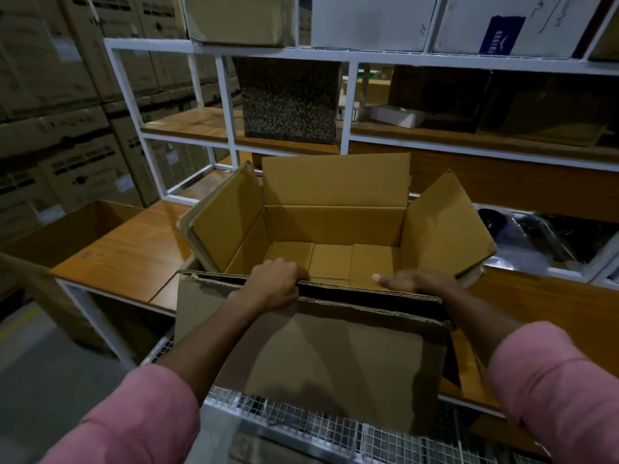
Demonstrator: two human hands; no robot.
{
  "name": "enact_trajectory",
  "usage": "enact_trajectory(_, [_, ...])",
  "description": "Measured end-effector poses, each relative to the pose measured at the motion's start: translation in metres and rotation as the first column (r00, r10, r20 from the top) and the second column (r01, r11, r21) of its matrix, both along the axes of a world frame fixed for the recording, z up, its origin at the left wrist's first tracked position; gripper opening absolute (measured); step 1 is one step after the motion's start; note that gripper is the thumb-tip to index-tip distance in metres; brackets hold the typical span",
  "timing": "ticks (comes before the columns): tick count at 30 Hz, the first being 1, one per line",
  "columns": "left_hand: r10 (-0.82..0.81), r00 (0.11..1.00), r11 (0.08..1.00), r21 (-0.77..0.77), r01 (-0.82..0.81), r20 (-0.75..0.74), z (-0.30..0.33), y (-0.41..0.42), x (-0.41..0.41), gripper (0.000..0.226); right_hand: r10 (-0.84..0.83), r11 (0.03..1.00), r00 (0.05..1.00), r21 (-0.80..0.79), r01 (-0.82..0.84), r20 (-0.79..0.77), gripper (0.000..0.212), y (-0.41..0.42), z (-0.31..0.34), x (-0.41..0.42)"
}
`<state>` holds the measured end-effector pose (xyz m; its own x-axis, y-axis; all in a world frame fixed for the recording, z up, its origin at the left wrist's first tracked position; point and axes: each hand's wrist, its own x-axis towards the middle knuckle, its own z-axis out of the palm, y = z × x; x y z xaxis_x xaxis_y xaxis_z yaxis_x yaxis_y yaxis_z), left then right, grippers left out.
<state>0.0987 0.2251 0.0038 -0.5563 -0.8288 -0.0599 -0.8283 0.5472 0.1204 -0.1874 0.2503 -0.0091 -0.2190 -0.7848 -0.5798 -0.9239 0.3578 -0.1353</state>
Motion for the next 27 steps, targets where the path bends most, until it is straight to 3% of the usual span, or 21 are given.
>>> enact_trajectory(8, [-0.049, 0.999, 0.999, -0.012, 0.049, -0.010, -0.006, 0.011, -0.032, 0.033, 0.029, 0.997, 0.998, -0.067, -0.025, 0.052, 0.071, 0.015, -0.003, -0.035])
enact_trajectory(11, [-0.053, 0.998, 0.999, -0.009, 0.054, 0.046, 0.002, 0.006, -0.036, 0.027, 0.066, 0.974, 0.985, -0.225, -0.028, 0.161, 0.050, 0.018, 0.001, -0.041])
enact_trajectory(15, [-0.067, 0.990, 0.998, 0.014, 0.066, 0.126, 0.025, -0.007, -0.043, 0.029, 0.089, 0.883, 0.951, -0.466, 0.062, 0.295, 0.049, 0.028, 0.010, -0.055])
enact_trajectory(20, [-0.093, 0.975, 0.990, 0.122, 0.069, 0.201, 0.044, -0.015, -0.063, 0.032, 0.079, 0.731, 0.991, -0.682, 0.017, 0.109, 0.026, 0.038, 0.025, -0.068])
enact_trajectory(23, [-0.206, 0.976, 0.957, 0.225, 0.185, 0.074, 0.044, -0.008, -0.082, 0.060, -0.096, 0.575, 0.993, -0.818, 0.005, -0.062, 0.029, 0.034, 0.027, -0.078])
enact_trajectory(25, [-0.287, 0.958, 0.939, 0.197, 0.281, 0.000, 0.039, 0.001, -0.096, 0.073, -0.238, 0.472, 0.956, -0.881, -0.038, -0.169, 0.032, 0.032, 0.030, -0.087])
enact_trajectory(27, [-0.371, 0.929, 0.923, 0.109, 0.369, -0.008, 0.030, 0.011, -0.110, 0.075, -0.367, 0.454, 0.902, -0.890, -0.040, -0.227, 0.033, 0.032, 0.035, -0.094])
